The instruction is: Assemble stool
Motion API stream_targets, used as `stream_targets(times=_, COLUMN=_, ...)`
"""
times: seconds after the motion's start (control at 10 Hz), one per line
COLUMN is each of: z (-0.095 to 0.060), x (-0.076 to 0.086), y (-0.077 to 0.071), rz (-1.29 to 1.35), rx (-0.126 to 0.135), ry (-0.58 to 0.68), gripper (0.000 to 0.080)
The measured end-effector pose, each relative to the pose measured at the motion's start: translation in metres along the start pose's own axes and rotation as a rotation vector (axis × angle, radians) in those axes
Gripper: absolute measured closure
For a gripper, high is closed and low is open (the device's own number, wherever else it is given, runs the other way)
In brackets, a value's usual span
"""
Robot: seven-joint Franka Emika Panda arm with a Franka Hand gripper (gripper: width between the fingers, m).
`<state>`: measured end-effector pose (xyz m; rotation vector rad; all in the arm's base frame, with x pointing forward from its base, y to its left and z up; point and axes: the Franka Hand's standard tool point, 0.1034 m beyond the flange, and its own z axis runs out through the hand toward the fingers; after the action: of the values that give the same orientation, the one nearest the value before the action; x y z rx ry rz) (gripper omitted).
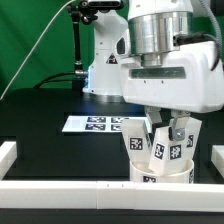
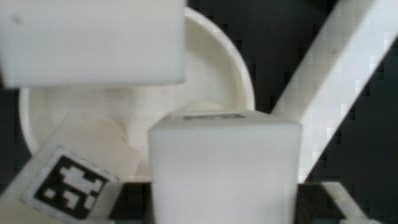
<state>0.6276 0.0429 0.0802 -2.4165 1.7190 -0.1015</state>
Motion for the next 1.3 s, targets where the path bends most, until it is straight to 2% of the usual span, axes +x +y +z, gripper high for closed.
stream_targets(times=0.4, z=0.0, x=0.007, y=-0.001, rz=0.343, rx=0.038, ry=-0.022, gripper=0.0462)
stream_targets(times=0.6, z=0.001, x=0.006, y=-0.003, rz=0.561, rx=0.048, ry=-0.027, gripper=0.0462)
stream_targets(times=0.9, z=0.001, x=0.005, y=-0.003, rz=0.768, rx=0.044, ry=-0.033, gripper=0.0462)
stream_targets(times=1.0, z=0.002, x=0.005, y=-0.003, rz=0.796, rx=0.043, ry=-0.033, gripper=0.0381)
stream_targets(times=1.1, z=0.001, x=0.004, y=-0.002, rz=0.759, rx=0.019, ry=-0.038, gripper=0.0381)
stream_targets(times=1.2, z=-0.006, x=0.004, y=-0.006, rz=0.69, rx=-0.028, ry=-0.046, gripper=0.0215)
stream_targets(times=1.3, z=-0.015, x=0.005, y=-0.017, rz=0.606, rx=-0.036, ry=-0.036, gripper=0.0161)
